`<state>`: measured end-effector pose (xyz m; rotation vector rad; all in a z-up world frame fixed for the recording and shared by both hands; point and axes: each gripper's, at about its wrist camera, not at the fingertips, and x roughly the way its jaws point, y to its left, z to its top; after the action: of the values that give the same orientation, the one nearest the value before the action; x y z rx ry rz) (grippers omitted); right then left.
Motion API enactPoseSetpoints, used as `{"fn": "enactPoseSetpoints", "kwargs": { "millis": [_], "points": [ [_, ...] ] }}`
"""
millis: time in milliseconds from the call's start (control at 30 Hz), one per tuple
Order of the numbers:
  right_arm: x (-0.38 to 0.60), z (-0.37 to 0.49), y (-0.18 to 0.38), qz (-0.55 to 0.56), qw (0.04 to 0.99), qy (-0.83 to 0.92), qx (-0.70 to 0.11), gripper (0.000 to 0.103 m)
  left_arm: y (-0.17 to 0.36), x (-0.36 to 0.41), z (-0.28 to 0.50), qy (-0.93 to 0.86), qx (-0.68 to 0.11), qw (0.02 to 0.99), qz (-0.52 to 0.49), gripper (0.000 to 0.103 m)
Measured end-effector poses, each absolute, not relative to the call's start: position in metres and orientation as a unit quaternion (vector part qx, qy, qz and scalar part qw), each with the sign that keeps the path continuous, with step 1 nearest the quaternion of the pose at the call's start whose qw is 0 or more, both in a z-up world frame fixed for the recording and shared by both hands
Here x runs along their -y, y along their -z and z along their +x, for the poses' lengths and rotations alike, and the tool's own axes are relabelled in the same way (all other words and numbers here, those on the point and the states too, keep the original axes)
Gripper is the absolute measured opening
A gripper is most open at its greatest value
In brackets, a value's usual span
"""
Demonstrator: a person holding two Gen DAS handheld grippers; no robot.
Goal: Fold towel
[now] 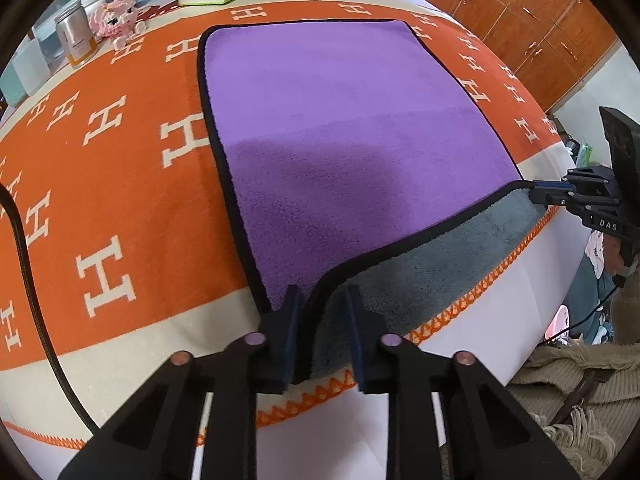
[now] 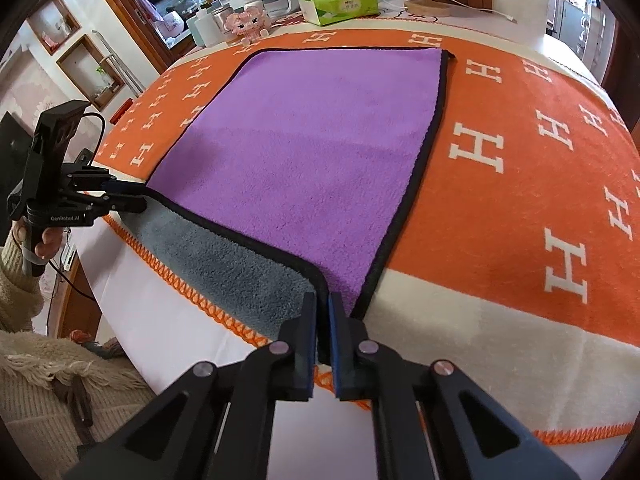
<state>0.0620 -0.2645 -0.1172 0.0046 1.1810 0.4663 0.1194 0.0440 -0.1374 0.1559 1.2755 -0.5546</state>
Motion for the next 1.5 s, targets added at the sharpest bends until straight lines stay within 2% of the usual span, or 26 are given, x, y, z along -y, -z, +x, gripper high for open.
{"fn": "enactPoseSetpoints", "kwargs": {
  "millis": [233,800,1233,1500],
  "points": [
    [0.26,0.056,0.11,-0.002,0.819,-0.204,-0.537,0.005,0.132,-0.038,0.114,0.248,-0.577,0.773,0.086,0.008],
    [0.244,0.052,0.082,-0.036,0.873,-0.096,-0.477,0.005,0.078,-0.028,0.115,0.178,-0.483,0.845,0.143,0.007],
    [0.245,0.115,0.038,-0.038,0.898,-0.072,-0.432,0.005,0.053,-0.02,0.175,0.118,-0.441,0.878,0.145,0.007],
    [0.246,0.178,0.038,-0.043,0.9,-0.049,-0.431,0.005,0.048,-0.013,0.229,0.092,-0.436,0.886,0.132,0.007]
  ]
}}
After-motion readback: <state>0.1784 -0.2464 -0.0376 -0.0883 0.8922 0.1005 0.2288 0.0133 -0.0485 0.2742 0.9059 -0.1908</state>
